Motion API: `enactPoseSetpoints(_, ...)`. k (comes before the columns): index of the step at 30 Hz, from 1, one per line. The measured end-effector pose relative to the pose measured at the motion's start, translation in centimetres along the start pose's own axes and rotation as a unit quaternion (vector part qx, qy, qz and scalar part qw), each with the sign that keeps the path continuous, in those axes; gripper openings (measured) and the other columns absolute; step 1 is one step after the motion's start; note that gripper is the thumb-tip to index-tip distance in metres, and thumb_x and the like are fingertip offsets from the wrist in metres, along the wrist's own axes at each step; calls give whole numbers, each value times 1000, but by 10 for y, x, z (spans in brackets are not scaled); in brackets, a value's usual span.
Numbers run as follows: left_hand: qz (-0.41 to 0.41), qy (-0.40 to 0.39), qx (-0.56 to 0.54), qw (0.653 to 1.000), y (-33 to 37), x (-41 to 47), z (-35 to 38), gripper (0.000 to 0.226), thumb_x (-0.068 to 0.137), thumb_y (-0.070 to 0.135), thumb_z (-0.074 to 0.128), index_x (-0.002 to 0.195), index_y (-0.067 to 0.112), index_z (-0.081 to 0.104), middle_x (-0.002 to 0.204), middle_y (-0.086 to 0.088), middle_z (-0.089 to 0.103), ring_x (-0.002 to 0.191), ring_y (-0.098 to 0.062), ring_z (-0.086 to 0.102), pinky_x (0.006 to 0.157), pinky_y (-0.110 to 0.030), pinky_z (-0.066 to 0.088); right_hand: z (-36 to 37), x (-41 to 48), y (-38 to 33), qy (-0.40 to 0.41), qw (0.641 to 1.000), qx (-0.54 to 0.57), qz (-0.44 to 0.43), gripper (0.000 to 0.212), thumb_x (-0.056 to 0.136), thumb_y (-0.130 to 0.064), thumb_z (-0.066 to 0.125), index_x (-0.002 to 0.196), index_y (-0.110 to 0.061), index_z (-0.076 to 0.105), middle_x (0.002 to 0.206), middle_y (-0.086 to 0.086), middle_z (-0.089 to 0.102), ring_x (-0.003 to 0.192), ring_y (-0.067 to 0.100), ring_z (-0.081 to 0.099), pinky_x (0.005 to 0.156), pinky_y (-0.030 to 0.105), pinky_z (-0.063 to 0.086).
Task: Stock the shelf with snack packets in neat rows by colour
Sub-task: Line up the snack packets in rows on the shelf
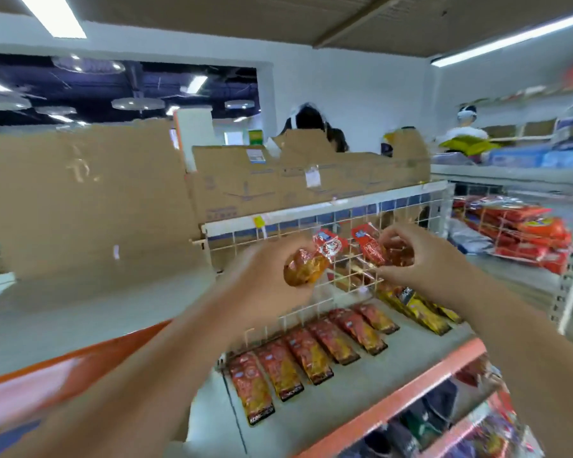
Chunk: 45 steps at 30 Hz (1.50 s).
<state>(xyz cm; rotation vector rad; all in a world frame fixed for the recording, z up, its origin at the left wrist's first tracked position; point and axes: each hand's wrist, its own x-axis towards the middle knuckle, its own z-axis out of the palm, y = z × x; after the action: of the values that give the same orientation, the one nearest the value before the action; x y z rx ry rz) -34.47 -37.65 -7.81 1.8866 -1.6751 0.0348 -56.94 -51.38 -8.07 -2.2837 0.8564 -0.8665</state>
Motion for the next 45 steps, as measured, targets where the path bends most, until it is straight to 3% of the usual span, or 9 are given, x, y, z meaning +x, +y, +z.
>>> enactPoseSetpoints(4, 9, -11, -14, 1000, 41, 13, 84, 60, 85, 42, 79, 138, 52, 50, 124, 21, 58, 90, 4, 58, 64, -5, 36, -35, -31, 70, -2, 998, -42, 47, 33, 82, -32, 76, 105, -41, 54, 109, -23, 56, 93, 3, 62, 76, 28, 53)
enactPoseSetpoints(7, -7, -26, -54, 998, 55, 23, 140, 61, 87, 40, 79, 138, 53, 49, 122, 24, 53, 92, 4, 59, 63, -6, 38, -50, -47, 110, -10, 994, -77, 79, 34, 83, -29, 73, 110, -38, 53, 115, -19, 54, 102, 9, 57, 76, 27, 43)
enactPoseSetpoints(10, -13, -31, -72, 997, 55, 30, 184, 64, 84, 45, 79, 139, 53, 46, 131, 25, 55, 109, 0, 60, 77, -12, 47, -55, -54, 143, -24, 992, -69, 106, 34, 83, -29, 71, 108, -41, 51, 113, -22, 55, 107, 16, 63, 81, 35, 53)
enactPoseSetpoints(25, -96, -19, -72, 993, -17, 64, 334, 67, 83, 44, 68, 146, 44, 47, 135, 18, 54, 121, -12, 55, 97, -33, 51, 13, 18, 265, -103, 972, -60, 203, 29, 74, -20, 69, 93, -35, 53, 94, -9, 63, 68, 7, 64, 61, 26, 50)
enactPoseSetpoints(31, -84, 8, -24, 996, -43, 79, 382, 72, 65, 41, 86, 132, 39, 61, 116, 16, 67, 98, -9, 65, 70, -16, 39, 48, 62, 309, -109, 971, -73, 201, 32, 71, -27, 71, 93, -38, 50, 95, -15, 57, 82, 4, 58, 65, 20, 44)
enactPoseSetpoints(34, -85, 23, -19, 996, -53, 83, 399, 81, 61, 44, 89, 135, 36, 59, 121, 13, 65, 101, -9, 63, 76, -18, 40, 68, 78, 328, -100, 971, -84, 199, 34, 74, -27, 71, 101, -33, 51, 97, -14, 54, 85, 3, 52, 64, 15, 37)
enactPoseSetpoints(36, -86, 33, -8, 996, -61, 84, 414, 82, 66, 48, 84, 141, 38, 52, 131, 10, 61, 110, -13, 59, 87, -32, 48, 81, 88, 340, -101, 969, -90, 208, 34, 74, -31, 69, 101, -33, 49, 98, -11, 54, 86, 8, 52, 64, 21, 38)
enactPoseSetpoints(41, -115, 52, 26, 992, -63, 93, 440, 79, 65, 52, 86, 135, 37, 53, 133, 11, 57, 117, -9, 42, 94, -34, 38, 110, 116, 374, -127, 968, -109, 185, 40, 68, -46, 57, 107, -39, 50, 96, -16, 56, 96, 20, 55, 78, 37, 49)
enactPoseSetpoints(45, -136, 69, 37, 988, -62, 100, 458, 69, 71, 56, 75, 134, 39, 50, 137, 12, 51, 121, -13, 43, 98, -37, 37, 128, 140, 396, -169, 964, -125, 166, 62, 71, -61, 62, 126, -36, 48, 113, -7, 59, 106, 26, 59, 83, 40, 53)
